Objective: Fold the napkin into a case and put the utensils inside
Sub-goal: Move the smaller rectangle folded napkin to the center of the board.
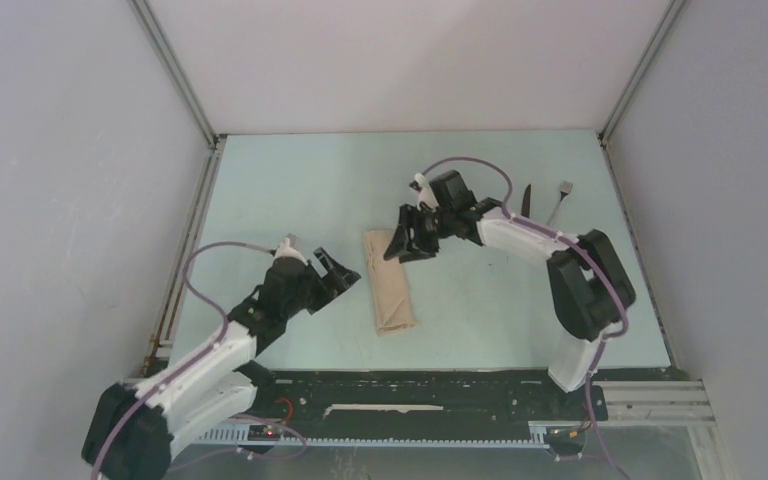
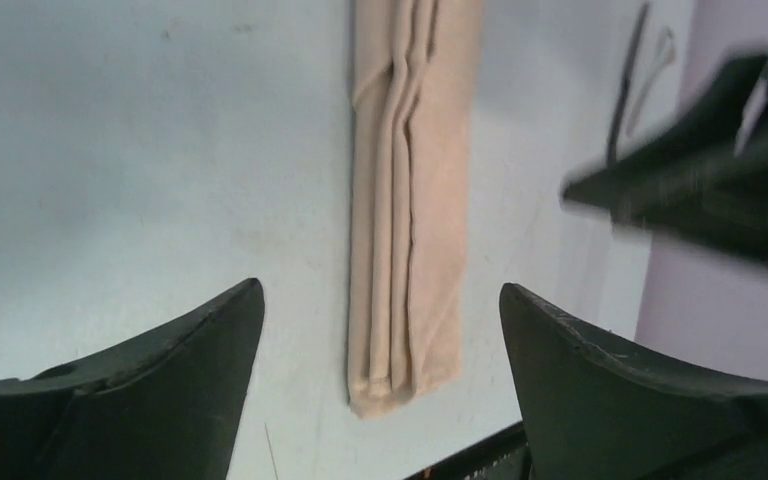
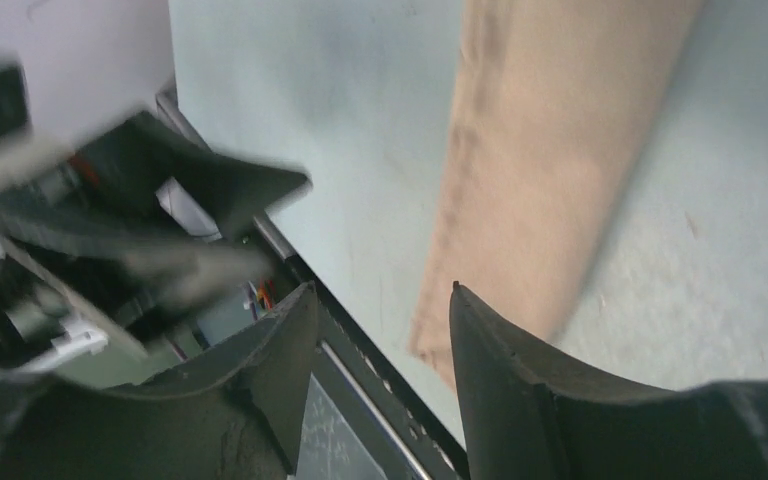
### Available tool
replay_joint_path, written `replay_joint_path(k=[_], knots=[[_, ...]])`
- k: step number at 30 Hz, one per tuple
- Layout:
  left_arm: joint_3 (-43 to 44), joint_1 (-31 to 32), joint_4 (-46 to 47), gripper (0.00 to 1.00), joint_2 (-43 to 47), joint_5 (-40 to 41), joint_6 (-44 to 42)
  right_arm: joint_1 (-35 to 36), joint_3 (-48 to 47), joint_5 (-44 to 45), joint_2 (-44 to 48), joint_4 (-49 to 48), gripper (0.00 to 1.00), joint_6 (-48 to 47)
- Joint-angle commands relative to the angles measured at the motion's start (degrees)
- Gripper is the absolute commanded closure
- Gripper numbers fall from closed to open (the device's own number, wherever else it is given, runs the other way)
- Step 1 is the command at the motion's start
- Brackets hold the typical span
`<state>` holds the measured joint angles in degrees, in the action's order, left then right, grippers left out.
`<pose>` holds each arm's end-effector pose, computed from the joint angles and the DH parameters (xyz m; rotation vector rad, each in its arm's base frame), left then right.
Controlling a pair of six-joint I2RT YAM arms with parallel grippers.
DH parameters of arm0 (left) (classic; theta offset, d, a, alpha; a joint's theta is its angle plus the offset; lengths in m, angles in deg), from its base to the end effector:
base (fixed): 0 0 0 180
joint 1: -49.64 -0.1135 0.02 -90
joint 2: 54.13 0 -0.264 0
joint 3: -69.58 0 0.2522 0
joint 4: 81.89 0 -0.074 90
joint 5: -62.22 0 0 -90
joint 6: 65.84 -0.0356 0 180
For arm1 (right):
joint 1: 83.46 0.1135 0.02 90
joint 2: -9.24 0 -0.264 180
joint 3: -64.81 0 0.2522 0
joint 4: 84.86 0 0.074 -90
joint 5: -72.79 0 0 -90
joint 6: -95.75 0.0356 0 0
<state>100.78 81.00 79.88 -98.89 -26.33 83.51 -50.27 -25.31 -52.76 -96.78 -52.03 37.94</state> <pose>0.1464 -0.0881 0.1825 -0.5628 2.1924 -0.8764 0.3262 0.2381 0.2208 -0.3355 2.5892 1.2265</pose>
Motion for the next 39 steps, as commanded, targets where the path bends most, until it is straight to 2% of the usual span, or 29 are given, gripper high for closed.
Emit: replay_joint_path(k=[1,5,9,13,16,19,23,27,28,30,32,33,36,39], knots=[[11.4,-6.9,0.1,0.07,-15.8,-10.4,-10.3,-0.5,15.6,-3.2,8.9,-10.2,0.41,2.0],[24.4,-8.7,-1.4,0.11,-29.7,-10.9,-17.4,4.2,25.9,-5.0,12.8,-17.7,0.44,4.8],[29.5,-11.4,-1.2,0.14,-35.6,-10.1,-17.4,12.1,31.4,-2.1,14.1,-22.5,0.48,8.4],[28.6,-11.8,-0.4,0.11,-33.7,-7.9,-16.4,18.5,31.4,3.7,9.4,-27.1,0.54,13.2],[26.8,-11.9,-0.7,0.11,-31.0,-8.0,-15.5,19.7,31.6,9.8,7.6,-25.3,0.60,15.0],[25.5,-11.9,-1.4,0.11,-28.8,-8.4,-15.5,18.5,32.5,14.3,8.1,-22.4,0.58,15.3],[23.9,-12.6,-1.9,0.11,-25.9,-8.8,-15.0,12.7,34.6,17.3,9.5,-18.6,0.58,16.0],[23.2,-13.0,-1.8,0.11,-23.2,-9.7,-14.1,4.2,34.4,14.1,10.0,-13.0,0.56,8.9],[23.1,-13.1,-1.9,0.11,-22.9,-9.9,-14.0,0.2,34.4,9.9,9.8,-12.8,0.57,6.4],[22.9,-13.2,-2.0,0.11,-22.4,-10.7,-13.9,-2.7,31.4,2.5,8.4,-9.3,0.56,0.1],[22.3,-13.5,-2.4,0.11,-21.8,-11.5,-13.9,-1.6,26.6,3.3,9.7,3.5,0.54,-7.4],[21.9,-13.8,-2.5,0.11,-21.3,-11.6,-13.9,-0.2,25.7,4.6,12.8,5.8,0.51,-9.7],[20.2,-15.3,-2.6,0.11,-19.0,-11.6,-13.9,2.1,24.5,8.1,21.7,6.1,0.39,-13.6],[19.1,-17.1,-3.4,0.12,-16.7,-11.3,-14.3,2.2,18.6,8.5,22.7,4.3,0.36,-17.7]])
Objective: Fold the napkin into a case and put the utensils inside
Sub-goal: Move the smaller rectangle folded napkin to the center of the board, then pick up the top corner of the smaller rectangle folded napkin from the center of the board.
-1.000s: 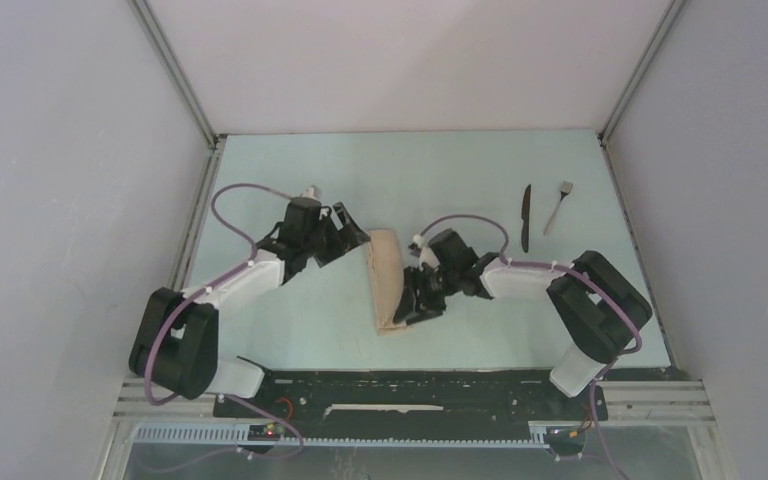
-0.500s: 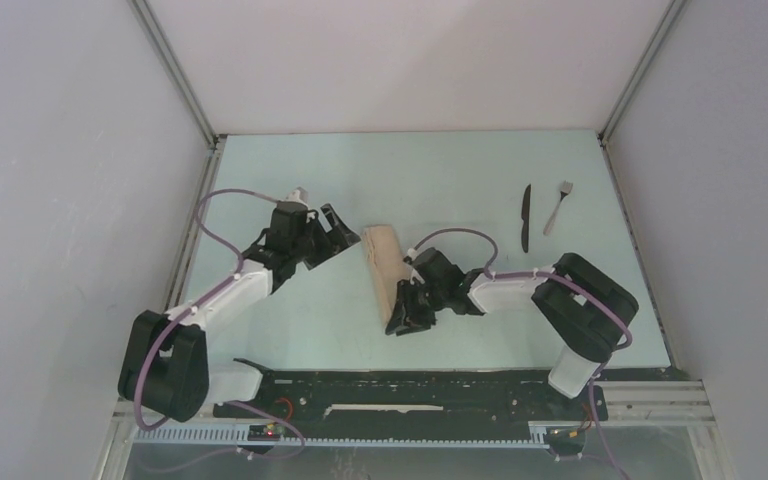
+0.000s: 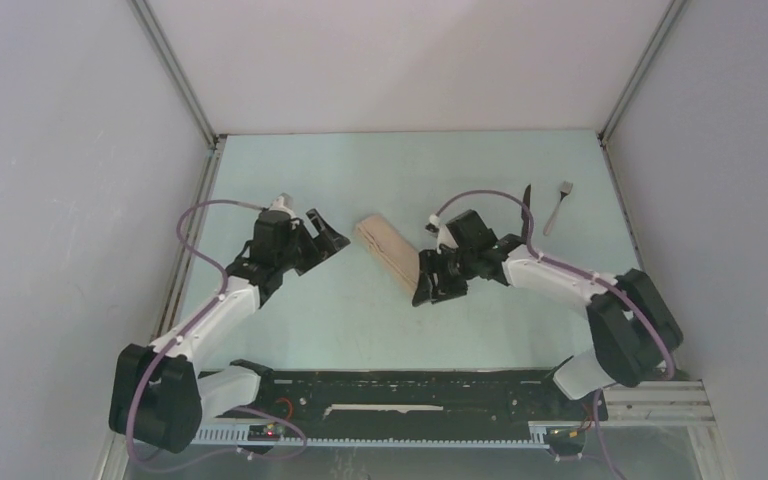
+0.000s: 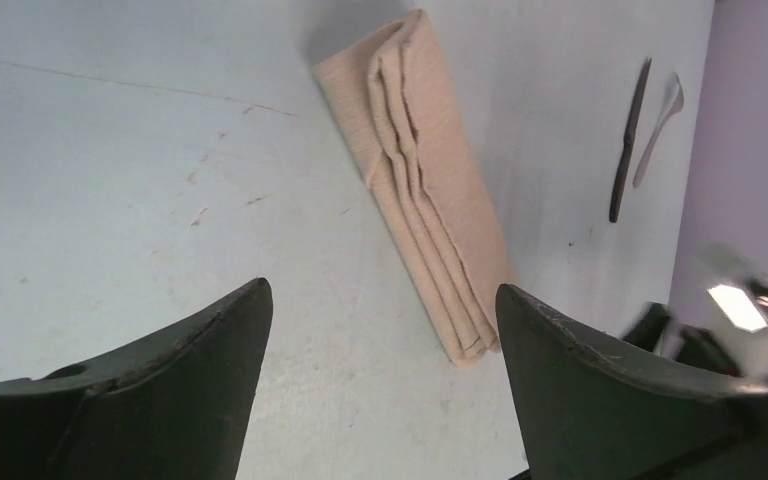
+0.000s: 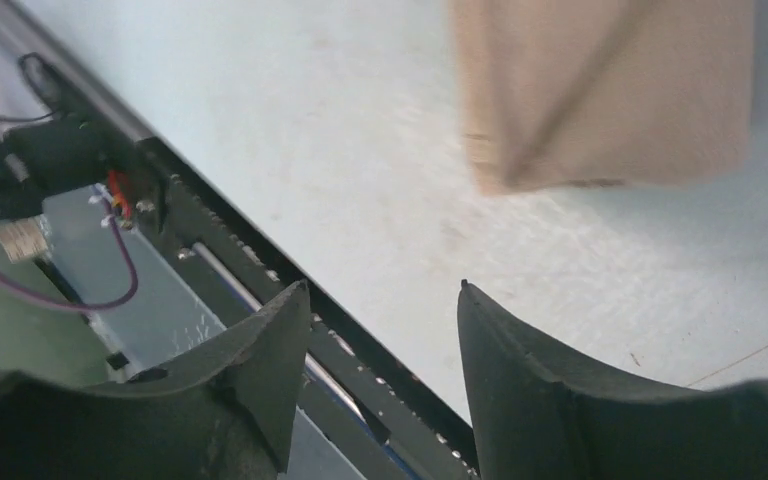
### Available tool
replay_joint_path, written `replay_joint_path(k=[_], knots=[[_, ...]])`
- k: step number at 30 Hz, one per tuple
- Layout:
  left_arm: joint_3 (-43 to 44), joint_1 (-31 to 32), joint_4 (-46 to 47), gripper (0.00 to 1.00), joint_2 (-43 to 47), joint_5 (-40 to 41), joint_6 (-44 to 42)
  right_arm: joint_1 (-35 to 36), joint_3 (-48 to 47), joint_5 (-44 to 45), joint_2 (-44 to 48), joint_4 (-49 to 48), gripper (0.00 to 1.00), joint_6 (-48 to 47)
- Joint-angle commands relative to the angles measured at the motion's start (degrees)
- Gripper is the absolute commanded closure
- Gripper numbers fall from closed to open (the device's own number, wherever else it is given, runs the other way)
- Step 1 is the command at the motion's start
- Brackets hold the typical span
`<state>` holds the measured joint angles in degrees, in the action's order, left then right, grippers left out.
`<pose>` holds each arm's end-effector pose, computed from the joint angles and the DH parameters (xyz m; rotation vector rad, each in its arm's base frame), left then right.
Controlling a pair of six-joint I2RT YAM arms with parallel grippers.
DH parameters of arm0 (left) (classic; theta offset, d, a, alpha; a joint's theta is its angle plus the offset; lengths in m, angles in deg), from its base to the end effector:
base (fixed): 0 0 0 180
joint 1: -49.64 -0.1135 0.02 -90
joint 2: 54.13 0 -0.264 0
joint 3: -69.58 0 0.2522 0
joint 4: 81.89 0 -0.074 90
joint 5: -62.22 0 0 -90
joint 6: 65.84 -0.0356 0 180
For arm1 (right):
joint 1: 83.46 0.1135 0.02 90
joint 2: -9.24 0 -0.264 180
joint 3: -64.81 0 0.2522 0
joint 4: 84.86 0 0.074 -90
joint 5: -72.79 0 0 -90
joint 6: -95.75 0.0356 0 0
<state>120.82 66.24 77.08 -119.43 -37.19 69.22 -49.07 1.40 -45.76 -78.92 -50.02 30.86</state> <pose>0.2318 -0.0752 0.2293 -0.4665 2.2368 -0.7692 0.2329 0.1800 0.1810 -0.4136 2.7358 0.9820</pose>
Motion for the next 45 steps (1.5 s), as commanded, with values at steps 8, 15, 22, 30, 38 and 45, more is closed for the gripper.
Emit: replay_joint_path(k=[8,15,22,30,38,45], knots=[[-2.4,-3.8,-2.5,0.13,7.4,0.8,-0.3,2.6,-36.9,11.5,-21.1,-4.6,0.50,-13.2],[-4.5,-3.9,-2.2,0.13,8.4,0.2,0.1,5.8,-50.5,17.1,-32.5,1.2,0.50,-21.0],[-6.1,-4.3,-0.8,0.13,8.5,-0.3,0.7,8.4,-53.6,23.4,-36.7,3.3,0.50,-24.3],[-6.6,-4.6,-0.8,0.13,9.0,-0.9,0.6,10.2,-57.1,28.1,-39.8,4.7,0.49,-26.5],[-7.2,-5.1,-0.4,0.13,8.8,-1.2,0.8,10.2,-58.4,28.5,-41.3,5.3,0.50,-26.9],[-7.2,-5.3,-0.1,0.13,8.4,-1.7,0.9,10.2,-59.5,28.4,-42.2,5.7,0.58,-26.8]])
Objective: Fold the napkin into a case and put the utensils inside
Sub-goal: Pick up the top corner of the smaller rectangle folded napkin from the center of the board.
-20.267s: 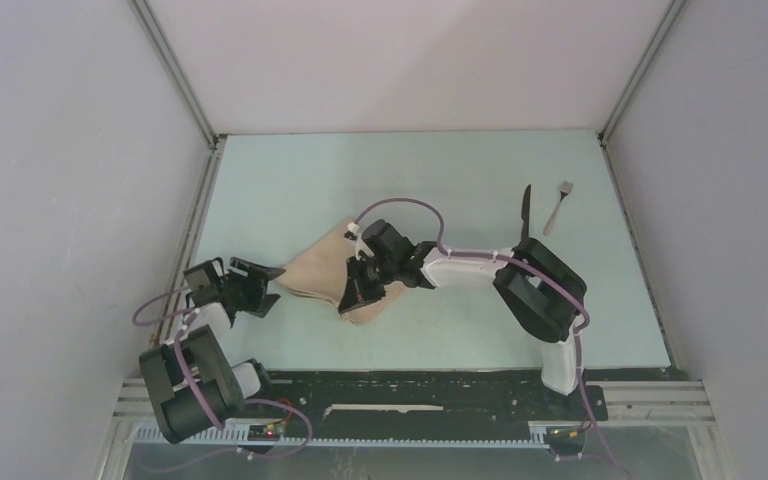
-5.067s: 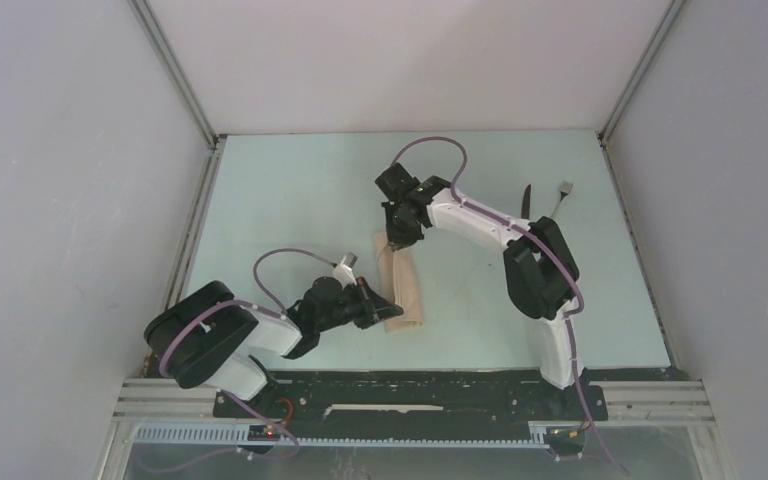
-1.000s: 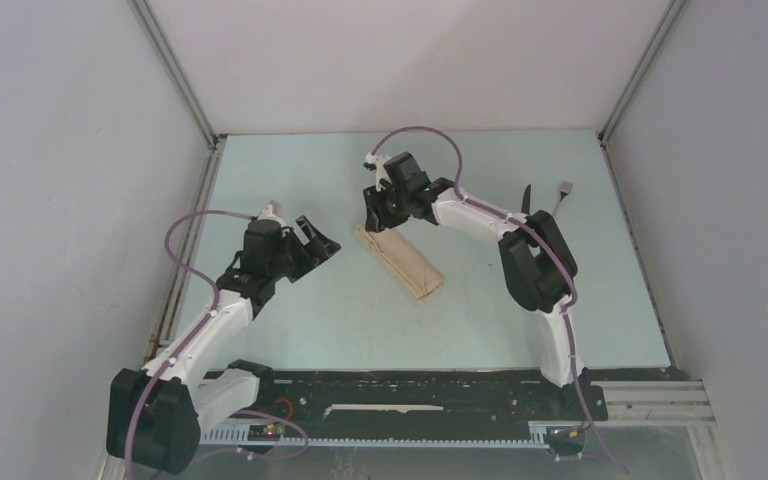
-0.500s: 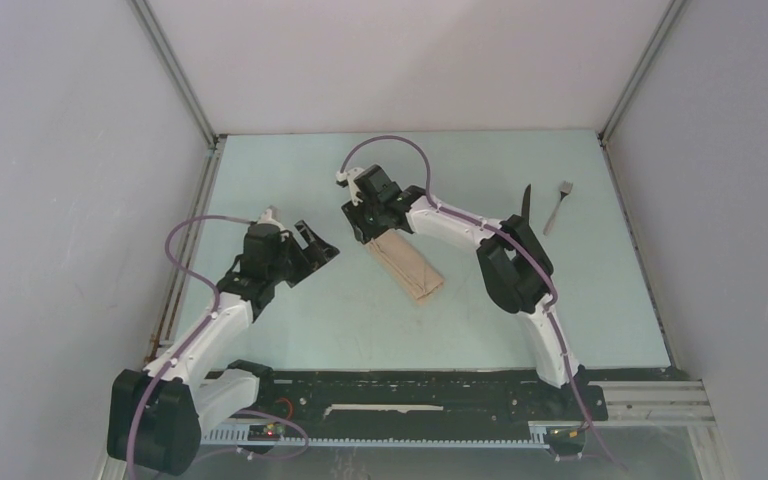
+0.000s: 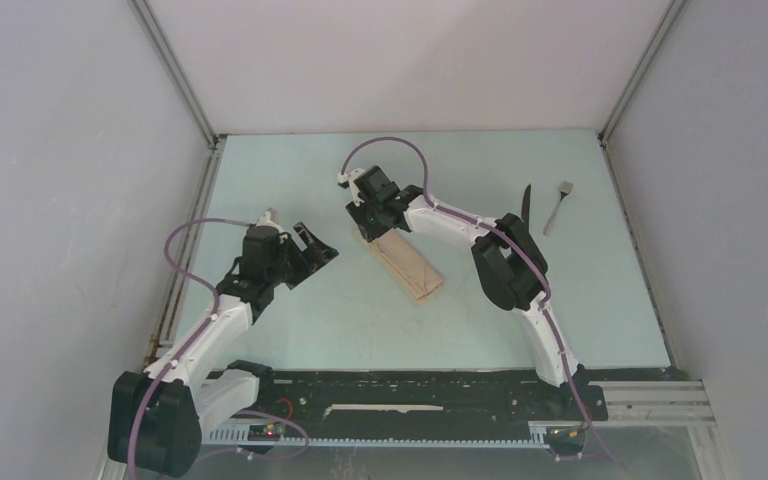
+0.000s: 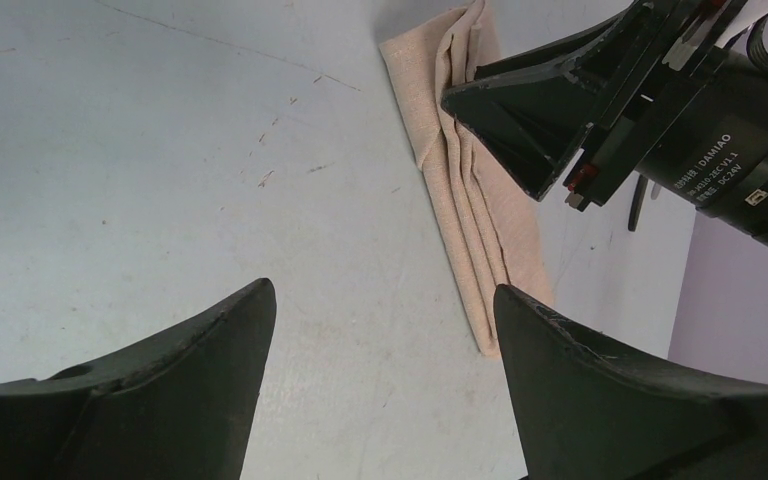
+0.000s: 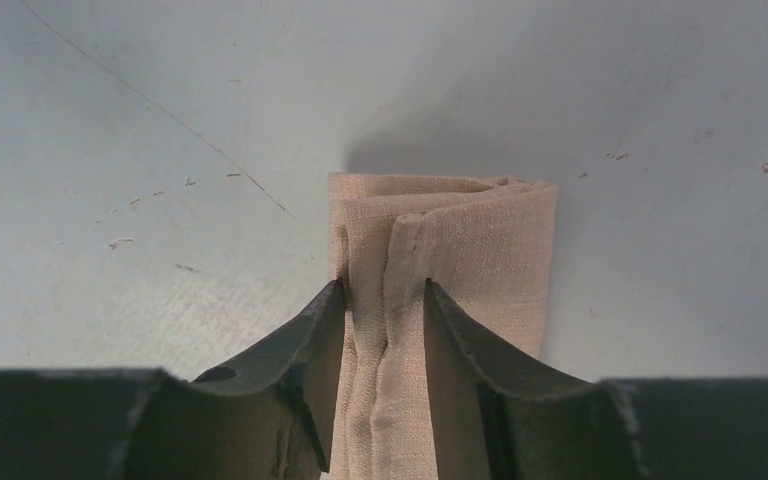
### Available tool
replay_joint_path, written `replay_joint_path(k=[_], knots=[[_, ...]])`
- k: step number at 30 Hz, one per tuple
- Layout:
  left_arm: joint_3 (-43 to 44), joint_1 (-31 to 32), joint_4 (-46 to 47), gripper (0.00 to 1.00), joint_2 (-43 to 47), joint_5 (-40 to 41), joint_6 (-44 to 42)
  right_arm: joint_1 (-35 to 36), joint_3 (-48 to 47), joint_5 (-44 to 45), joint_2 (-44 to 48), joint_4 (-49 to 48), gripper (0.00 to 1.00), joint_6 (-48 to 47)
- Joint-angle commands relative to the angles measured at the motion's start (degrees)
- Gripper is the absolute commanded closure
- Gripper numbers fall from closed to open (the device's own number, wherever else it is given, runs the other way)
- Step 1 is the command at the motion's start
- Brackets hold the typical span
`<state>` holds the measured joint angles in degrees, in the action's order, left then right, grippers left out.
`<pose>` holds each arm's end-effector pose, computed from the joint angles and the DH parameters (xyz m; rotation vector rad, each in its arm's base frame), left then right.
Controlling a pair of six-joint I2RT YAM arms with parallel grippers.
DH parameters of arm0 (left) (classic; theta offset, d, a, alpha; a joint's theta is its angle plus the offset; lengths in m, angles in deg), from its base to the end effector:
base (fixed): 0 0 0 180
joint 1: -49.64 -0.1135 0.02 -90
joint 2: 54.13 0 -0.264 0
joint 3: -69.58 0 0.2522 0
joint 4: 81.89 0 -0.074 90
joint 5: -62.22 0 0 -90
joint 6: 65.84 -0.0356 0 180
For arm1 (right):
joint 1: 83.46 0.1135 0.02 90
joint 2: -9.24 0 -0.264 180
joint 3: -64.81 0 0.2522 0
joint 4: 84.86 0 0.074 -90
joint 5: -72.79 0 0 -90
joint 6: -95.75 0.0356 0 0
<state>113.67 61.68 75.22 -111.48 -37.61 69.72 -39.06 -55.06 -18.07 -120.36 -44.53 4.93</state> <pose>0.2052 -0.0500 0.2136 -0.5650 2.2231 -0.7334 0.3620 0.3553 0.1903 -0.9585 2.2840 0.3514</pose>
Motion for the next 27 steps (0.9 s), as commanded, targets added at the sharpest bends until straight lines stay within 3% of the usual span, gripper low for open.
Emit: replay_joint_path(k=[1,5,20,27], knots=[[0.0,-0.7,1.9,0.13,0.3,-1.3,0.4,0.2,-3.1,0.6,-0.9,0.3,0.58,-0.9],[-0.2,-0.8,2.2,0.13,0.2,-1.6,0.5,0.4,-3.2,0.4,-1.1,0.2,0.54,-0.8],[-0.8,-1.0,2.6,0.13,0.2,-2.0,0.8,1.0,-4.1,0.7,-2.4,0.0,0.52,-1.4],[-1.1,-1.1,2.9,0.13,-0.1,-2.3,0.8,1.0,-5.7,0.9,-3.4,1.0,0.62,-1.2]])
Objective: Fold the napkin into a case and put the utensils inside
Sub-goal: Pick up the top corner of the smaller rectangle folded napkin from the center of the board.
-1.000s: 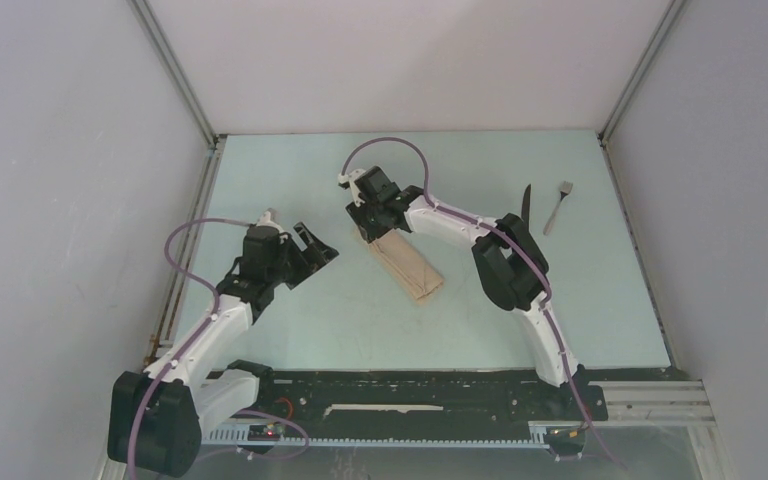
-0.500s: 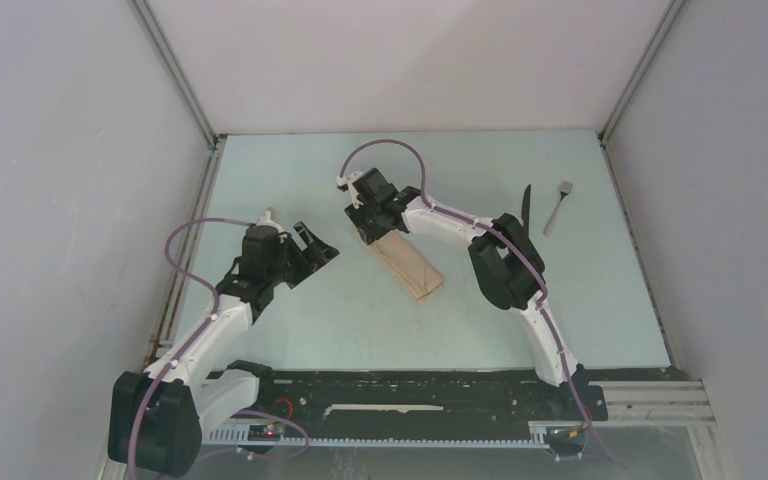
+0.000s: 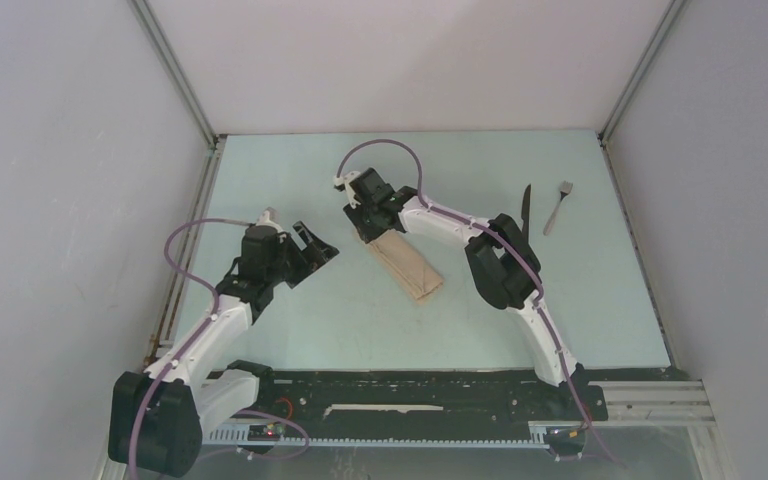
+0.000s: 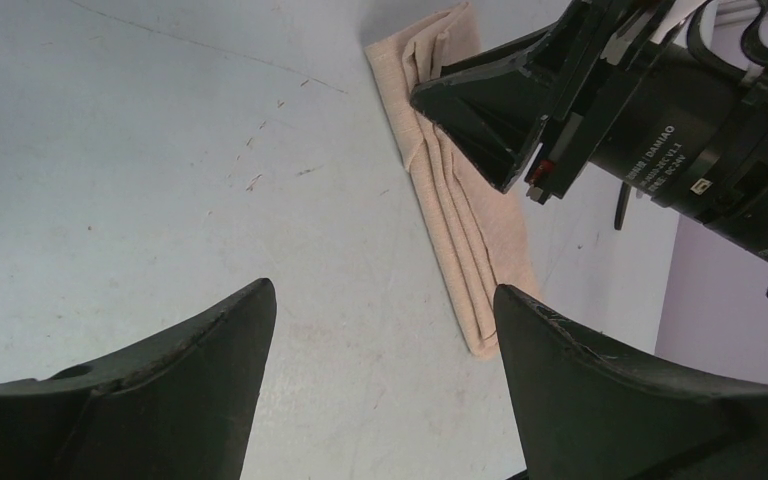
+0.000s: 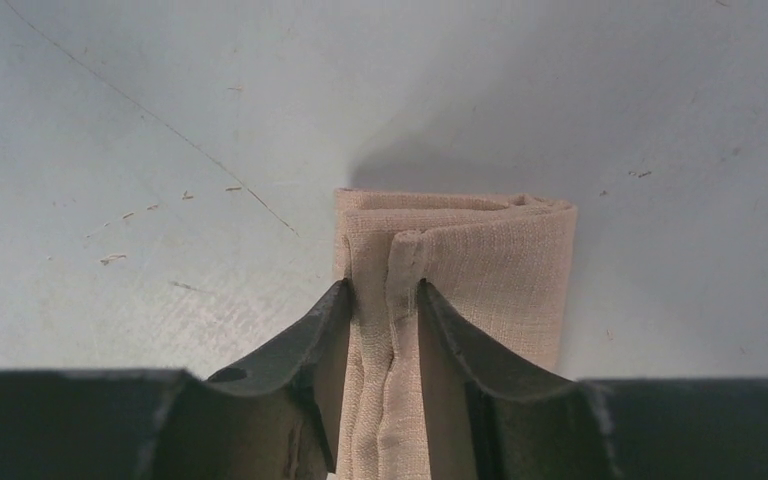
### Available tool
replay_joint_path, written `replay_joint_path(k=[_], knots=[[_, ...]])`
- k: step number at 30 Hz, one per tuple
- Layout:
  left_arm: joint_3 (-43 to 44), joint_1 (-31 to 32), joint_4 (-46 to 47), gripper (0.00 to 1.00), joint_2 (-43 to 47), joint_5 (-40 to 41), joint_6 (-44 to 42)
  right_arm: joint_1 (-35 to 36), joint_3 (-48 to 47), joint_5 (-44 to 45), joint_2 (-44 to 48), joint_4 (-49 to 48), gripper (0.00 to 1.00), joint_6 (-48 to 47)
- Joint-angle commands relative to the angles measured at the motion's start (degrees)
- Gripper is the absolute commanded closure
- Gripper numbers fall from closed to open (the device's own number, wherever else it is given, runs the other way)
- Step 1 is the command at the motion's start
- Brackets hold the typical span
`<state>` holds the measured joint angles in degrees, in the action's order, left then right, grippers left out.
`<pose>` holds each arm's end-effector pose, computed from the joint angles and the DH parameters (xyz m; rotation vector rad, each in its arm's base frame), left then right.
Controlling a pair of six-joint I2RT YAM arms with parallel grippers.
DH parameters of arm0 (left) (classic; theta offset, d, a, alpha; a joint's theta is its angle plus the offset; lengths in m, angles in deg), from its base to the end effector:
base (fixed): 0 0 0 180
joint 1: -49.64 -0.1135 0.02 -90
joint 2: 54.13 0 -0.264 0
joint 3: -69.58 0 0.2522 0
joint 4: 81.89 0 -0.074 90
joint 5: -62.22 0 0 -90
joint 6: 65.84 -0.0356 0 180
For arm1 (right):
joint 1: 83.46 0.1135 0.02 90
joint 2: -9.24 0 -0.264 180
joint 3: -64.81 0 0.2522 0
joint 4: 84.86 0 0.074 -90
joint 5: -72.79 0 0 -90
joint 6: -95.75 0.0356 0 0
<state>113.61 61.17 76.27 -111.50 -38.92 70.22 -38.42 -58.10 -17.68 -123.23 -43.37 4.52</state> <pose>0.2064 -0.0491 0.2149 -0.5660 2.2092 -0.7636 0.3643 0.3652 0.1811 -0.9827 2.2909 0.3384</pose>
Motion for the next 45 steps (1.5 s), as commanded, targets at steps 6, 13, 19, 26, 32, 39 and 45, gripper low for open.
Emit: replay_joint_path(k=[6,13,19,26,32,39,45], knots=[[-1.1,-0.6,1.9,0.13,-0.1,-1.1,0.3,0.4,-3.0,0.5,-0.7,0.0,0.60,-0.6],[-1.1,-0.7,2.0,0.13,0.0,-1.2,0.3,0.8,-2.8,0.5,-1.6,0.1,0.59,-0.6],[-1.2,-0.7,2.0,0.13,-0.1,-1.2,0.3,0.7,-3.1,0.5,-2.1,-0.1,0.70,-0.4],[-1.1,-0.7,2.5,0.14,-0.5,-1.5,-0.7,0.7,-4.1,1.7,-1.9,0.5,0.93,-0.1],[2.2,2.5,3.1,0.33,-5.4,1.5,-3.4,-0.5,-2.2,-1.6,1.3,1.8,1.00,3.8],[8.2,7.8,5.8,0.52,-15.0,7.3,-3.2,-1.7,3.8,-4.3,6.0,-0.4,1.00,8.2],[13.4,10.7,7.8,0.54,-23.4,9.2,-3.6,-2.9,6.9,-5.0,7.6,-1.4,1.00,9.0]])
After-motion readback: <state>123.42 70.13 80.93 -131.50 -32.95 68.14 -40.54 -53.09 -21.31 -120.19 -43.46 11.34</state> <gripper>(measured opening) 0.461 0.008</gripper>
